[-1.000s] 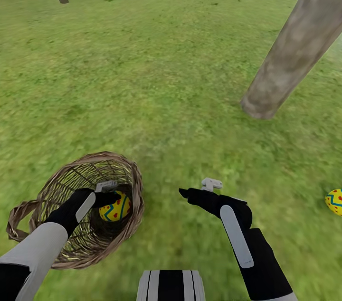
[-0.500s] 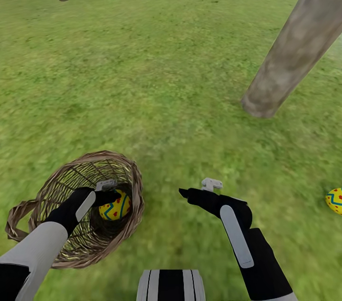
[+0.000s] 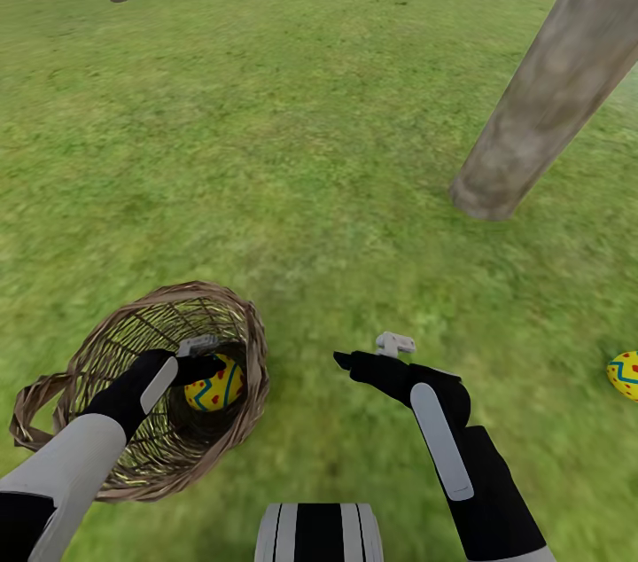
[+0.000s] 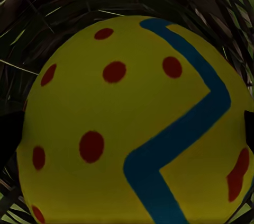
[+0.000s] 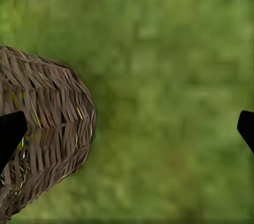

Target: Take the three Easter eggs out of the wicker basket on the lawn in the garden, then place them on the lawn next to a single tree (choose any tree) so that all three eggs are next to the same tree and none are left in the basket.

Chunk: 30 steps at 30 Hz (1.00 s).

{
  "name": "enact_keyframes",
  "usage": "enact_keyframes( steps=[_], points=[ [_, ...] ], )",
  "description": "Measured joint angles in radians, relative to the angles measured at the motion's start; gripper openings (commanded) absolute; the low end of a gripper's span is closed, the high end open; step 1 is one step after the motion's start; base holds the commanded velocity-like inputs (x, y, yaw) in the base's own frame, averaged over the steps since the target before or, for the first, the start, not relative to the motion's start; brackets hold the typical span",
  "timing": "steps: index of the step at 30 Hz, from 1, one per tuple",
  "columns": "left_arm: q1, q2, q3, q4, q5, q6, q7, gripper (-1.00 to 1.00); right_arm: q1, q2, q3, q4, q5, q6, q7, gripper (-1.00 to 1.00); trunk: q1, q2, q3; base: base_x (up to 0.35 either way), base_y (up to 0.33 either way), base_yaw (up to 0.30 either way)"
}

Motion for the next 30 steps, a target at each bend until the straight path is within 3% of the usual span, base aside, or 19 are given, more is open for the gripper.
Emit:
enact_keyframes(
  steps=[24,30],
  points=[
    [0.000,0.004,0.002,0.005,0.014,-0.001,-0.004,-1.00,0.000,0.000,0.000,0.000,0.000,0.000,0.000,1.00,0.000,0.000,0.000,0.000,0.000,0.000],
    [0.001,0.005,0.002,0.016,-0.001,0.000,-0.005,-1.00,0.000,0.000,0.000,0.000,0.000,0.000,0.000,1.00,-0.001,0.001,0.008,0.000,0.000,0.000]
  ],
)
